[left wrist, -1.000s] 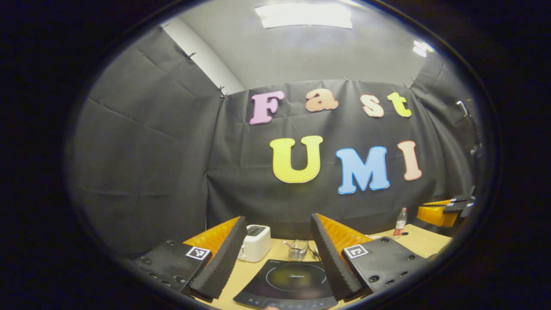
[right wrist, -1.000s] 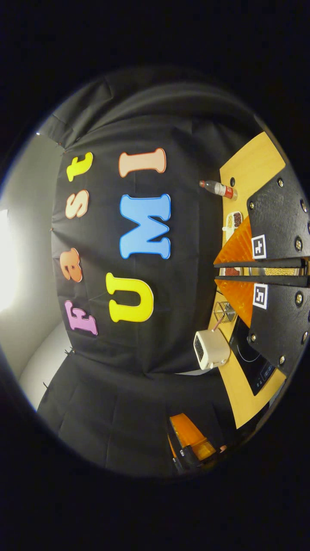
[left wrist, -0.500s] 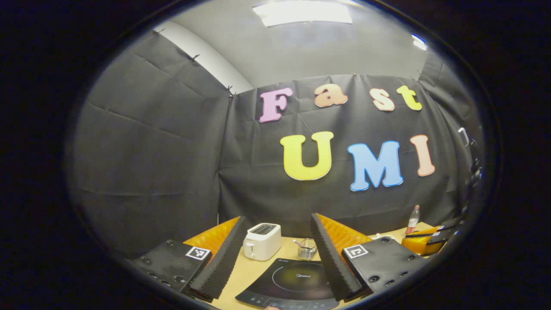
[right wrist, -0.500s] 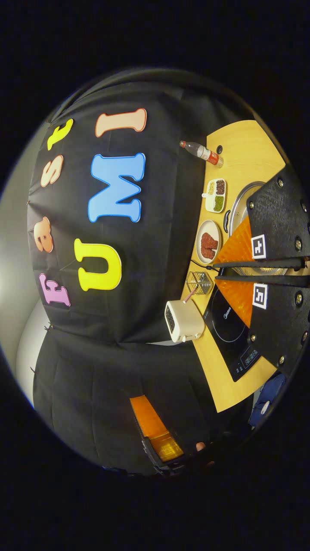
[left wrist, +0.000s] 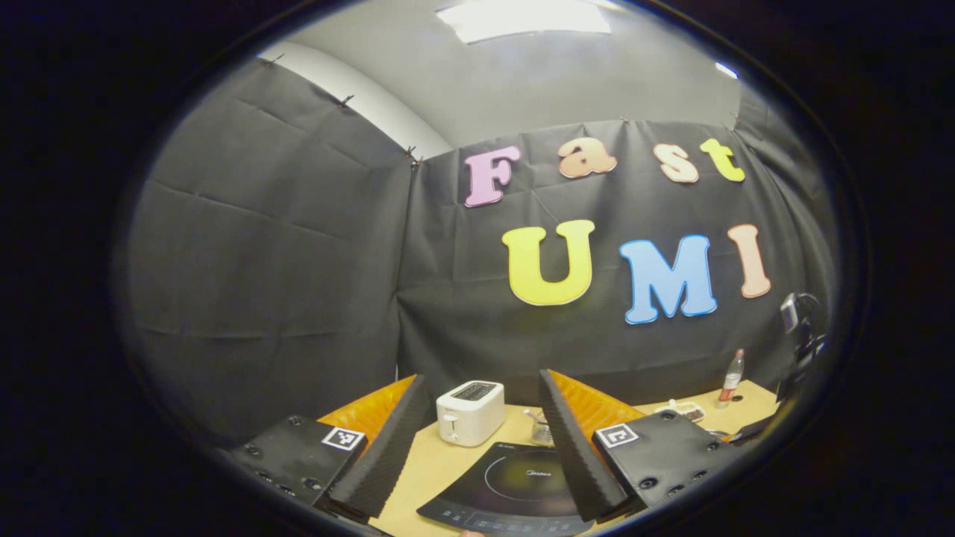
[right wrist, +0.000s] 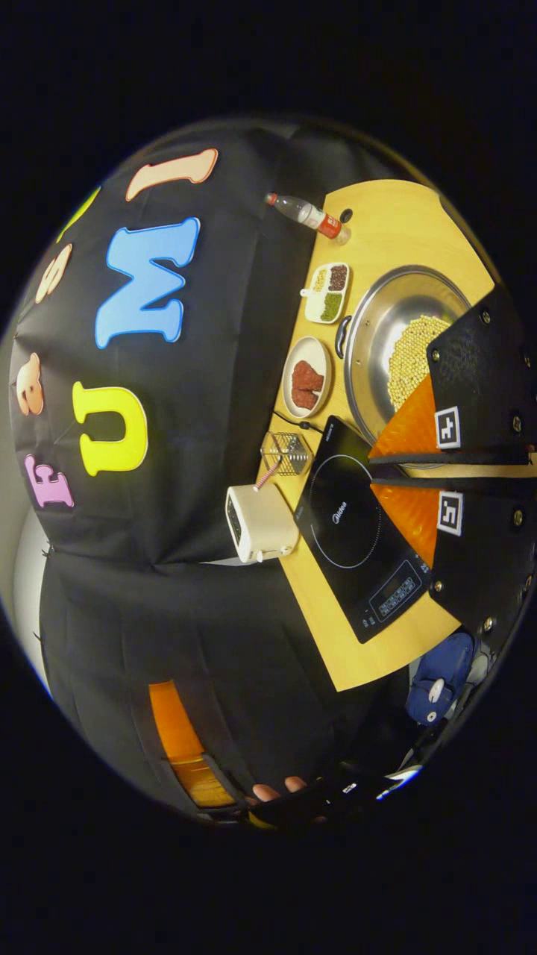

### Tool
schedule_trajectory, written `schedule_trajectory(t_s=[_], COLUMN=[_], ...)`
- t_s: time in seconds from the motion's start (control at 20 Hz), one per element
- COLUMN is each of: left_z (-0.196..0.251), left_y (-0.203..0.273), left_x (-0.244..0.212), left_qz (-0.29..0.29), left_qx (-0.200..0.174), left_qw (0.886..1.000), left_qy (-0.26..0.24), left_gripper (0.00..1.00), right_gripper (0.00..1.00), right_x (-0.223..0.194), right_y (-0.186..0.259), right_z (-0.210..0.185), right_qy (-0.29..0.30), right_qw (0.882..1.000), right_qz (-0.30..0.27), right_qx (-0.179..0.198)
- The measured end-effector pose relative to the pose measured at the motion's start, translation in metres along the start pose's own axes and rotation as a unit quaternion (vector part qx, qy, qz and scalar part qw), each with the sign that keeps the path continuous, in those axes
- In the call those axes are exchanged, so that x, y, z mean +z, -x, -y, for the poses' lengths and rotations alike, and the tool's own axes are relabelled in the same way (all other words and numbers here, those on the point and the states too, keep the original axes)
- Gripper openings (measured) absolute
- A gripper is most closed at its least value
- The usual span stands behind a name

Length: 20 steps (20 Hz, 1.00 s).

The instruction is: First push the handle of the pot to place it horizontally, then grasp the pot with both hands and set it on the induction cooktop.

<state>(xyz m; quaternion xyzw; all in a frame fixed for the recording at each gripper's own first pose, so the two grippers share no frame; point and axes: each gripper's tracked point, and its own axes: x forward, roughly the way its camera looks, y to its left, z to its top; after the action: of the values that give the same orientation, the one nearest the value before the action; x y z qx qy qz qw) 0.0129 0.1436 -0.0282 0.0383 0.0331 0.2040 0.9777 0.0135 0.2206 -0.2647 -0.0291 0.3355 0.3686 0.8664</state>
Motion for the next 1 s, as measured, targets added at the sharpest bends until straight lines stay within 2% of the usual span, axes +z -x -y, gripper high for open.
schedule_trajectory(t_s=[0.05,0.1,0.45,0.75,1.0], left_z=[0.000,0.000,-0.001,0.005,0.009], left_y=[0.000,0.000,0.001,-0.001,0.002], left_x=[0.000,0.001,-0.008,-0.010,-0.013], left_qz=[-0.001,-0.001,-0.013,-0.016,-0.019], left_qx=[0.002,0.003,0.005,-0.004,-0.011], left_qw=[1.000,1.000,1.000,1.000,1.000], left_qy=[-0.001,-0.001,-0.008,-0.008,-0.008], left_gripper=[0.99,0.94,0.99,0.94,0.94], right_gripper=[0.07,0.07,0.07,0.07,0.07], right_x=[-0.009,-0.017,-0.063,-0.104,-0.126], right_y=[-0.003,-0.006,-0.015,-0.019,-0.021], right_z=[-0.002,-0.003,-0.006,-0.014,-0.011], right_qy=[-0.004,-0.008,-0.018,-0.044,-0.068], right_qw=[1.000,1.000,0.996,0.988,0.982], right_qz=[-0.012,-0.024,-0.080,-0.138,-0.172], right_qx=[0.006,0.010,0.028,0.045,0.043])
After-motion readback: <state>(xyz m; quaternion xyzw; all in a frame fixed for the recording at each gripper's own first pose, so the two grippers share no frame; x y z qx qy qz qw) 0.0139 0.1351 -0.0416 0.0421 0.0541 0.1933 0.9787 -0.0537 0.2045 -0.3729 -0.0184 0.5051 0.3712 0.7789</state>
